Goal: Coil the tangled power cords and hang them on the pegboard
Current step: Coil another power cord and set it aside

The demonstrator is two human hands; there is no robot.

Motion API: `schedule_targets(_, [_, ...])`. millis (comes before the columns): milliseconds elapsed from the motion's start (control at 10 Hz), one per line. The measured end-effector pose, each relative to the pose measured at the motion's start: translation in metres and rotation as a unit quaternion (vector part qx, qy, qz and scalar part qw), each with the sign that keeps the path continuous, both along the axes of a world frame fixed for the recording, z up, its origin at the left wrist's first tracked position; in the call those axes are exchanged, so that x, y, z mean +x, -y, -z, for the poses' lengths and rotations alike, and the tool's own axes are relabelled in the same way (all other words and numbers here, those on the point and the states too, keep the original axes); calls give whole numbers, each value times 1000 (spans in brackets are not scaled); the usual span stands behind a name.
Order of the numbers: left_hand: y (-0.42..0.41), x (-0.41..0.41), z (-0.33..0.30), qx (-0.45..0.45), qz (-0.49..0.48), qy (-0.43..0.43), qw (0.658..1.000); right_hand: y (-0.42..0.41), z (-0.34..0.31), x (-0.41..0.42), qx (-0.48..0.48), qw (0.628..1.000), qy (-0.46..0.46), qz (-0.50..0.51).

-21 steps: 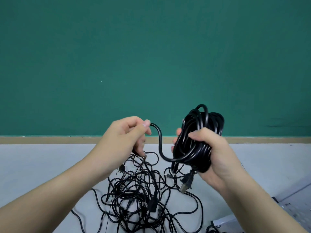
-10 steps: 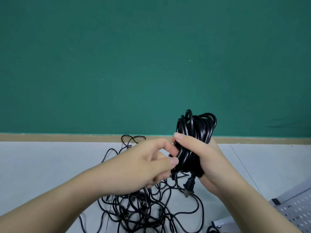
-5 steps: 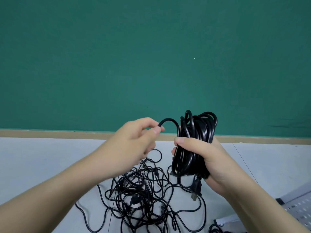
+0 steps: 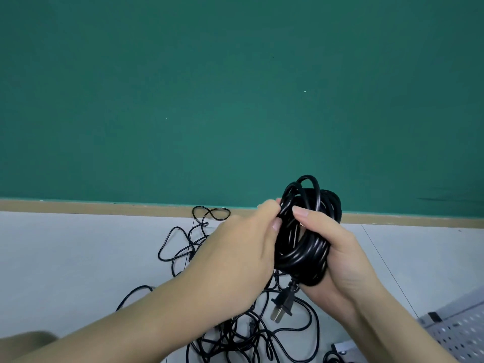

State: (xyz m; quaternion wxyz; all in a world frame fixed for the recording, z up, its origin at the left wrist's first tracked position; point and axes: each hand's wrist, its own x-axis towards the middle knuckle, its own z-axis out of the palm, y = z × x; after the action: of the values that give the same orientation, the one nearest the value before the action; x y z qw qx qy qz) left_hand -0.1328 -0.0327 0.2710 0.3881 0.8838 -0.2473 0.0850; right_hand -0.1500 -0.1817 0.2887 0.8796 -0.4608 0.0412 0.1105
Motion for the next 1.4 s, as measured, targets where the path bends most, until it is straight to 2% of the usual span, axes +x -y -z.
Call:
schedule_targets(100, [4,1,2,-79,10,-44,996,1,1,2,0,1000,4,6])
schedule_targets(300, [-4,17,-9,-132,-40,-85,987,10,7,18,10,999,-5,41])
schedule_targets(400, [-20,29,-25,-174,-82,-111,975,17,3,15,-10,1000,19,-6])
schedule_targets(500, [-35,31,-37,-152,-57,-98,982,21,4,13,-176,982,61,-30])
schedule_targets(600, [-50,20,-41,31,45,63,997,22,7,16,-264,961,72,-30])
schedule_targets(700, [-59,15,-45,164,114,149,968,22,11,15,-380,914,114,-84])
schedule_targets(800, [-60,10,-47,234,172,163,943,10,19,9,-409,889,139,-150])
schedule_targets(900, [-47,-4,-50,319,196,99,922,-7,37,8,-479,844,161,-181])
schedule_targets(1000, [-36,-4,-49,309,211,-38,927,-24,51,-2,-536,780,187,-263])
schedule_targets(1100, [-34,12,-41,197,226,-205,932,-38,60,-16,-527,771,142,-328])
schedule_targets(1200, [-41,30,-25,117,215,-277,929,-46,59,-20,-518,757,178,-357])
schedule_targets(1300, [-45,43,-15,40,197,-328,923,-40,42,-17,-426,827,144,-336])
schedule_targets(1400, [-51,55,-2,-64,178,-426,885,-31,31,-15,-371,855,141,-333])
